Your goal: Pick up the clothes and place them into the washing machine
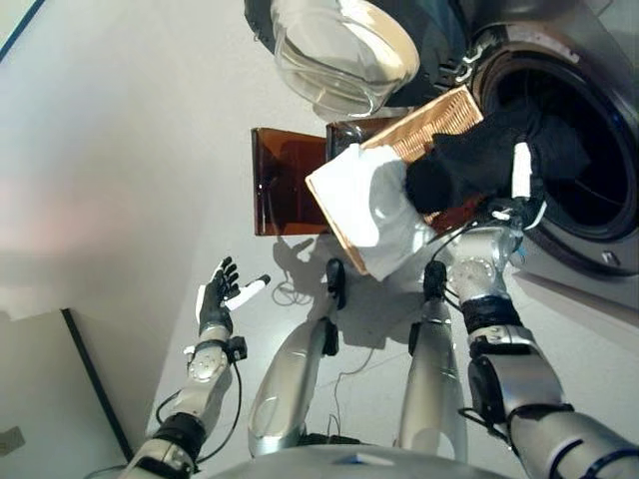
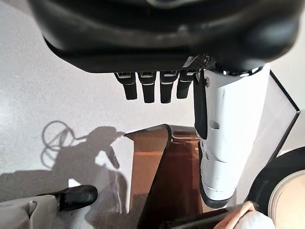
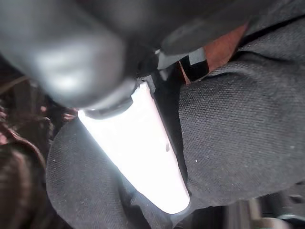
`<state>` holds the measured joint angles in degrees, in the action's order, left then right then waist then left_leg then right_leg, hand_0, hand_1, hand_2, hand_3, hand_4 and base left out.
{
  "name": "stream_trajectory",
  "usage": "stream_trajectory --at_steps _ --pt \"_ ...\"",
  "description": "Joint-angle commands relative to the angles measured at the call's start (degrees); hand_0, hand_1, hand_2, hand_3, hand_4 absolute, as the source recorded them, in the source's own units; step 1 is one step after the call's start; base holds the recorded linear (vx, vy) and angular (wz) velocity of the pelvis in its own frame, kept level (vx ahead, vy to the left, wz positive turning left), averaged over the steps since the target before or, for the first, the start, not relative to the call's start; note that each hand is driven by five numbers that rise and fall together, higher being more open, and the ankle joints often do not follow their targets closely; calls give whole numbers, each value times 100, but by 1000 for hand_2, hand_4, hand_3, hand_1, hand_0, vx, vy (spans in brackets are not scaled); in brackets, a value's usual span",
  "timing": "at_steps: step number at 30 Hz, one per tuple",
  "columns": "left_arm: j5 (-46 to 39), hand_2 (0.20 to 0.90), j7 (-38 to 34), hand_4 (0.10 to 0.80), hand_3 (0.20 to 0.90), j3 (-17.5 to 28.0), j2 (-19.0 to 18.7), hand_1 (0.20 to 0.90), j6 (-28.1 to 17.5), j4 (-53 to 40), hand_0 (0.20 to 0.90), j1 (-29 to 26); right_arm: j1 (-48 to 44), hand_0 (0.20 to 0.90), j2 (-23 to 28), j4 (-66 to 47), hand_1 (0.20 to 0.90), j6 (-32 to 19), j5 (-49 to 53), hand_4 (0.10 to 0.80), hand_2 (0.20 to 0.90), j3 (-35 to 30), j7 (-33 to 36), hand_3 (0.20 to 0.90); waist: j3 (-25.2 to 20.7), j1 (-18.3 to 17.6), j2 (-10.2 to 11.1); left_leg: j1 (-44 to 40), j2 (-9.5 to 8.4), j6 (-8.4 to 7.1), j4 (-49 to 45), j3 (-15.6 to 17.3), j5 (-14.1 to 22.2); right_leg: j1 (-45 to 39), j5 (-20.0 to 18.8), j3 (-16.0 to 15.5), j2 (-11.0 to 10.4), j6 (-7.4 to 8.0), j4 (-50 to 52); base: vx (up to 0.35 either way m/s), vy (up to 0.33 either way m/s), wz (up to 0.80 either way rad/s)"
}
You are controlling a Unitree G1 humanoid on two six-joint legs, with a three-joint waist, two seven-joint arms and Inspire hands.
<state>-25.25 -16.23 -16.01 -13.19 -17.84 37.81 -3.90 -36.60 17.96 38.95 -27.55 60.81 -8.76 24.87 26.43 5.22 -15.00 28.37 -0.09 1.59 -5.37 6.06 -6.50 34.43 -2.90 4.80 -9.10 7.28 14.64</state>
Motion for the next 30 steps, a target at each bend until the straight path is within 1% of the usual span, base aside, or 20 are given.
stream_trajectory --at_steps 1,4,7,13,19,21,23,24,28,30 --pt "-52 900 -65 800 900 -34 -115 900 -232 115 900 326 -344 200 676 -564 200 -640 -57 300 200 -255 -258 200 -548 -44 -301 181 -145 -343 -135 28 242 -184 869 196 95 -206 638 0 0 0" --pt "-71 900 -17 800 900 -69 -119 900 -252 119 900 346 -677 200 1005 -299 200 -663 70 300 200 -361 -216 200 -600 -14 -347 202 -131 -345 -125 35 224 -149 851 214 97 -206 647 13 -8 -2" --pt "-107 900 42 800 900 -107 -125 900 -246 165 900 371 -972 200 1263 -107 200 -733 256 300 200 -474 -184 200 -652 -15 -370 147 -142 -356 -103 46 256 -186 915 233 88 -206 668 30 -6 -2" --pt "-138 900 117 800 900 -165 -155 900 -251 260 900 396 -1759 200 2048 494 200 -743 500 300 200 -512 -95 200 -771 55 -472 115 -144 -371 -31 55 207 -168 900 249 108 -202 672 0 0 0" --pt "-173 900 206 800 900 -265 -192 900 -261 380 900 428 -2583 200 2855 1243 200 -533 572 300 200 -213 -16 200 -907 126 -522 69 -158 -373 11 52 214 -165 926 255 100 -190 689 36 -10 1" --pt "-193 900 235 800 900 -320 -206 900 -263 373 900 427 -2980 200 3140 1554 200 -462 671 300 200 -36 -5 200 -951 160 -539 65 -157 -380 19 66 218 -158 940 257 84 -179 687 39 -7 1" --pt "-209 900 258 800 900 -346 -201 900 -272 386 900 428 -3173 200 3263 1699 200 -447 748 300 200 50 -31 200 -966 173 -558 58 -158 -383 28 71 219 -157 945 257 85 -176 689 15 -7 1" --pt "-231 900 282 800 900 -405 -221 900 -283 359 900 435 -3454 200 3460 1920 200 -416 820 300 200 158 4 200 -988 196 -567 51 -160 -387 29 64 218 -146 952 256 85 -173 706 0 0 0" --pt "-250 900 285 800 900 -487 -237 900 -288 312 900 412 -3915 200 3659 2203 200 -465 1016 300 200 359 117 200 -985 201 -612 59 -164 -393 45 71 196 -102 967 275 91 -176 736 10 -8 5" --pt "-262 900 262 800 900 -502 -230 900 -281 289 900 391 -4051 200 3610 2117 200 -663 1148 300 200 305 233 200 -984 203 -649 62 -167 -396 75 78 178 -91 967 285 89 -171 738 23 -4 8"
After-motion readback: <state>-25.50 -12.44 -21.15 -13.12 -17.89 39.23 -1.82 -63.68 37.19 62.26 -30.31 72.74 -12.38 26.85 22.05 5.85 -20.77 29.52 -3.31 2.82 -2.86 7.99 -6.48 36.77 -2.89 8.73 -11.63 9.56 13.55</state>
